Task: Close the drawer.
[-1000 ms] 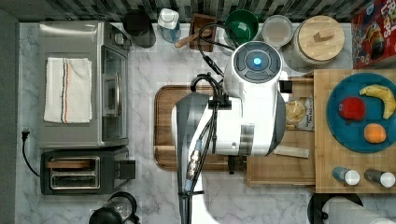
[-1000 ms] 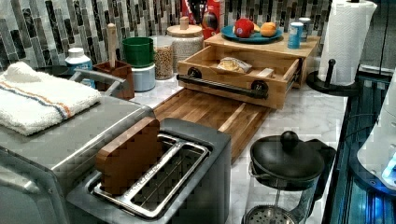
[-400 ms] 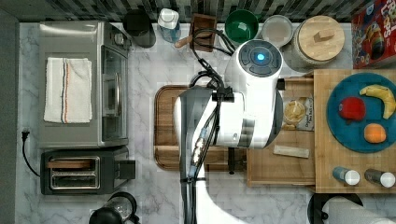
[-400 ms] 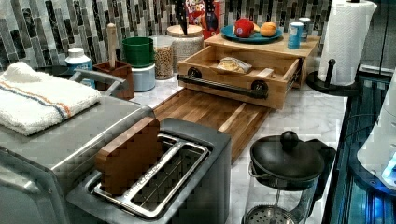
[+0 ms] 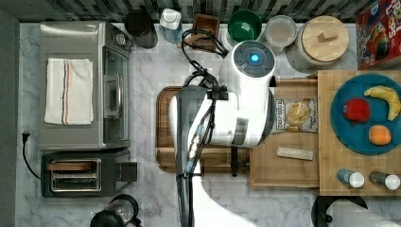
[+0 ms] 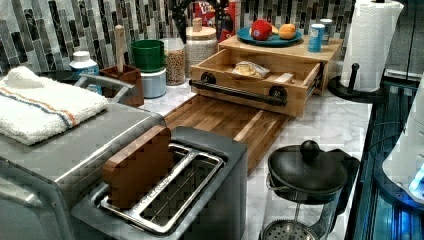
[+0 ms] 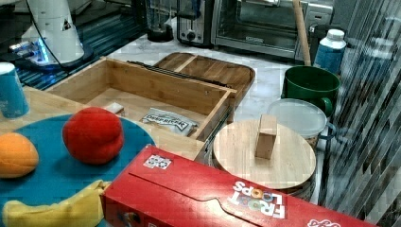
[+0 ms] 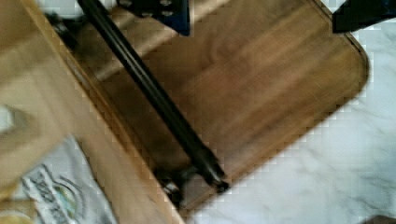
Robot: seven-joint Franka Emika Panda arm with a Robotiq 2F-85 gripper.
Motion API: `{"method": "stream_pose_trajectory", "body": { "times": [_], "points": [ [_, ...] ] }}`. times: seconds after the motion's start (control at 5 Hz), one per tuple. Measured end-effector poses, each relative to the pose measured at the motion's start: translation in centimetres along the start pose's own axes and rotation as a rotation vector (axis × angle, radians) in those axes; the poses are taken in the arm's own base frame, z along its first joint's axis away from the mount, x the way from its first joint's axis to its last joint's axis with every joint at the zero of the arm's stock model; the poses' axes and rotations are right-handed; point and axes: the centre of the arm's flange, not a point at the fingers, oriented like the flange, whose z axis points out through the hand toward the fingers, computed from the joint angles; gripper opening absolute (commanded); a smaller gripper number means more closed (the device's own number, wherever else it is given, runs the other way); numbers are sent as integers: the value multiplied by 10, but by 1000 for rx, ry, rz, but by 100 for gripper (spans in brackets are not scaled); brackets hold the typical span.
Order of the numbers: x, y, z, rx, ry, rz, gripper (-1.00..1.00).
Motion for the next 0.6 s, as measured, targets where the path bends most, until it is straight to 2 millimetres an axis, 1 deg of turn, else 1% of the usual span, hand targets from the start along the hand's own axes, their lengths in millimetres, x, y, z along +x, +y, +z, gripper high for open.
{"method": "stream_pose_trajectory", "body": {
  "times": [0.2, 0.4, 0.6],
  "points": [
    [-17, -17, 18, 3, 6, -69, -100],
    [-47, -29, 47, -33, -46, -183, -100],
    [-76, -33, 78, -90, -83, -271, -100]
  ]
}}
